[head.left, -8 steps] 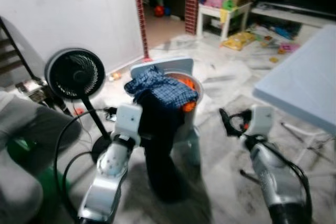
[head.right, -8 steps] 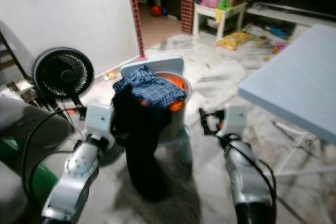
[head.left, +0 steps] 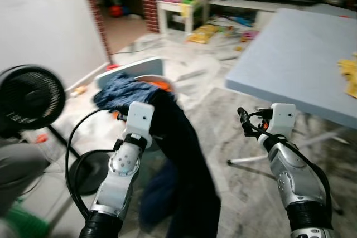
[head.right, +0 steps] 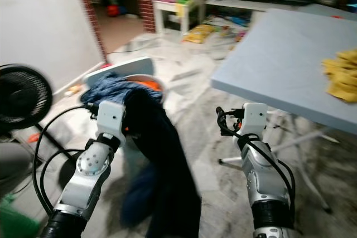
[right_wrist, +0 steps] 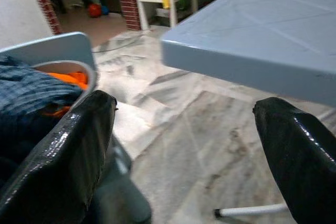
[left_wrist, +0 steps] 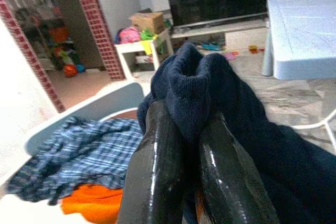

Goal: Hang hanger

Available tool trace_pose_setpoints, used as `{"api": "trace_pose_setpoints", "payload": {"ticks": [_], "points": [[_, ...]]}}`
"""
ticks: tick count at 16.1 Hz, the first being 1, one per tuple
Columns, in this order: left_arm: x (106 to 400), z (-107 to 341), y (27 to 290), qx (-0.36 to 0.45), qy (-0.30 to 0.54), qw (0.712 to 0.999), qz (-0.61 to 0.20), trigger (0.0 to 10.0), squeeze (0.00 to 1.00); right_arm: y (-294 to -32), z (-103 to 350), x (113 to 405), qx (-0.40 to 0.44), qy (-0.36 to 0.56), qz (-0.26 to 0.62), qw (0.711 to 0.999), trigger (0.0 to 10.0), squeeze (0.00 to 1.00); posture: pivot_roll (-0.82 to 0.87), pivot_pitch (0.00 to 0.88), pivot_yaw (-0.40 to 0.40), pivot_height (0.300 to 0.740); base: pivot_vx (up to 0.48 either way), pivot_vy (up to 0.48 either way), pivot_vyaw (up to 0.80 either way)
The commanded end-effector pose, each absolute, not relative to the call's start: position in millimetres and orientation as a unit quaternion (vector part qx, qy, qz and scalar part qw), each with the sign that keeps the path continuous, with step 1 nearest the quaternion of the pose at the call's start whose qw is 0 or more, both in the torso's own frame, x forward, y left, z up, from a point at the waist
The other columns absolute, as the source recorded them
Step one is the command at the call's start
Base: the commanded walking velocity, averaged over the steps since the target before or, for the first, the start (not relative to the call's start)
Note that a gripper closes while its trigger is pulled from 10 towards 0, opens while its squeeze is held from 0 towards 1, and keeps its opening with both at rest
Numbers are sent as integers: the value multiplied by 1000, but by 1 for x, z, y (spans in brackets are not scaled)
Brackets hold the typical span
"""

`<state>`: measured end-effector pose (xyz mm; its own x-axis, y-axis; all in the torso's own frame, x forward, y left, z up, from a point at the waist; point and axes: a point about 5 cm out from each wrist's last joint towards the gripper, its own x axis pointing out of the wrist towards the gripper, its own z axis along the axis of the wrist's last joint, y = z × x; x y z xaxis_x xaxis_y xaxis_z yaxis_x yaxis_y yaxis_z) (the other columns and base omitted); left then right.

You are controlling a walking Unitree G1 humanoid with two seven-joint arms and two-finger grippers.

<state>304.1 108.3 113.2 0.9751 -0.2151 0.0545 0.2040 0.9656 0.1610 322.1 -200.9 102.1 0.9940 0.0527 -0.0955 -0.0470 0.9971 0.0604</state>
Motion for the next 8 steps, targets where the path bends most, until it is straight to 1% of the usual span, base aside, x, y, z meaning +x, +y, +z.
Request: {"api": "trace_pose_setpoints", "payload": {"ticks": [1, 3, 4, 6, 8], "points": [[309, 111, 122, 75, -39, 994, -75, 10000, 0, -203, 102, 325, 25, 47, 20, 998, 10000, 0, -133, 0, 56, 740, 0, 0, -800], [310, 104, 126, 71, -32, 995, -61, 10000, 0, -207, 97, 322, 21, 52, 18, 998, 10000, 0, -148, 0, 55, 740, 0, 0, -800], [313, 104, 127, 73, -38, 995, -58, 10000, 0, -208, 97, 322, 16, 50, 18, 998, 10000, 0, -159, 0, 43, 740, 0, 0, -800], [320, 113, 130, 66, -56, 995, -42, 10000, 0, -208, 105, 325, 8, 38, 28, 999, 10000, 0, -154, 0, 31, 740, 0, 0, -800], [319, 116, 132, 64, -69, 995, -37, 10000, 0, -207, 108, 325, 13, 27, 29, 999, 10000, 0, -134, 0, 29, 740, 0, 0, -800]]}}
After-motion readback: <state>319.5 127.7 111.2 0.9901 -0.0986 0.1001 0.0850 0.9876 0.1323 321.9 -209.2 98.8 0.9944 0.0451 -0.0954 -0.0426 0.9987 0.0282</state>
